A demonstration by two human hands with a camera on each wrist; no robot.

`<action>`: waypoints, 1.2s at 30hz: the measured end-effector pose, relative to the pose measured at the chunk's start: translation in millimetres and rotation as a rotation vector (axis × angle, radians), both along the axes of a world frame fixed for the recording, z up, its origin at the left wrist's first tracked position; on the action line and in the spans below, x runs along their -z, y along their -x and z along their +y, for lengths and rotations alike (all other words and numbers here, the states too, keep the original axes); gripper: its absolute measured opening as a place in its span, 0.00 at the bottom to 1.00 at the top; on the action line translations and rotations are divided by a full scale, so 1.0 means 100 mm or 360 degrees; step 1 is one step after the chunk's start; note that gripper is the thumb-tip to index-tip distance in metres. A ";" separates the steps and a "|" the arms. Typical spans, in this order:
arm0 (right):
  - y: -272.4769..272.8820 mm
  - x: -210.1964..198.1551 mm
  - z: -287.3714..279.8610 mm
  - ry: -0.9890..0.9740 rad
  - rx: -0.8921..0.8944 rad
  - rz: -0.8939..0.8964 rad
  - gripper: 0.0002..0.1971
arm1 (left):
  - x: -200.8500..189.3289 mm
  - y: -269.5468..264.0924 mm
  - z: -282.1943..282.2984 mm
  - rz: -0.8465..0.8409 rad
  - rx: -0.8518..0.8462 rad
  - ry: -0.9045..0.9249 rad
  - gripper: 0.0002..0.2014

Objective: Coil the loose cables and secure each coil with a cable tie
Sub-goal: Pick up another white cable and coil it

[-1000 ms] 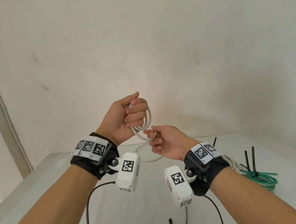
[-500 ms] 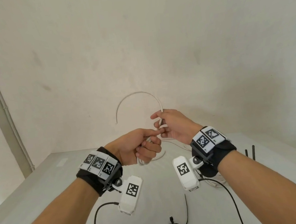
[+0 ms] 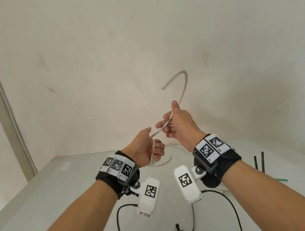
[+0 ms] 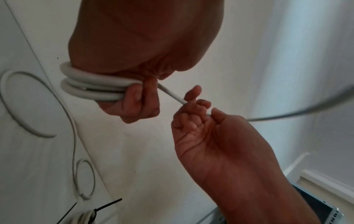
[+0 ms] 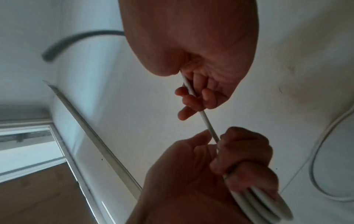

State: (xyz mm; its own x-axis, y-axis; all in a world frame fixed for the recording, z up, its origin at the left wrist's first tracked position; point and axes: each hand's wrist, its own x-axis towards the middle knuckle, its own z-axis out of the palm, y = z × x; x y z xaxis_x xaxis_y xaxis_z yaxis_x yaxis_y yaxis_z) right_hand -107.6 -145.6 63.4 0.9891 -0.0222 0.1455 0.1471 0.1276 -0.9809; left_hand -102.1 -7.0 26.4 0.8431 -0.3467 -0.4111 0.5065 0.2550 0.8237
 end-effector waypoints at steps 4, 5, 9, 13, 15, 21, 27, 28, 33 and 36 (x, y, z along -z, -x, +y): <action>0.01 0.00 0.00 0.0125 0.0049 0.0005 0.26 | 0.00 -0.04 -0.03 -0.0018 -0.0094 0.0061 0.18; 0.00 0.00 0.00 0.0093 0.0067 0.0038 0.25 | -0.01 -0.04 -0.05 -0.0035 -0.0134 0.0093 0.18; -0.04 0.03 -0.04 -0.0223 0.0102 0.0229 0.14 | 0.02 -0.06 -0.08 -0.0206 -0.0434 0.0191 0.14; -0.05 0.11 -0.08 -0.0464 0.0116 0.0372 0.06 | 0.01 -0.08 -0.07 -0.0411 -0.0805 0.0275 0.14; -0.07 0.19 -0.07 -0.0533 0.0108 0.0456 0.08 | -0.03 -0.06 -0.09 -0.0535 -0.0907 0.0251 0.15; -0.17 0.43 0.01 -0.0566 -0.0008 0.0760 0.24 | -0.15 -0.01 -0.18 -0.0953 -0.0902 0.0087 0.18; -0.12 0.48 0.02 -0.0226 -0.0236 0.0953 0.10 | -0.21 -0.04 -0.15 -0.0963 -0.0689 0.0349 0.15; -0.09 0.49 0.02 -0.0159 -0.0313 0.0980 0.09 | -0.23 -0.03 -0.14 -0.0916 -0.0610 0.0474 0.15; -0.04 0.43 -0.02 -0.0036 -0.0443 0.0937 0.13 | -0.26 0.08 -0.08 -0.0670 -0.0071 0.0822 0.16; -0.04 0.36 -0.04 -0.0149 -0.0389 0.0800 0.12 | -0.25 0.10 -0.04 -0.0556 0.0179 0.0898 0.24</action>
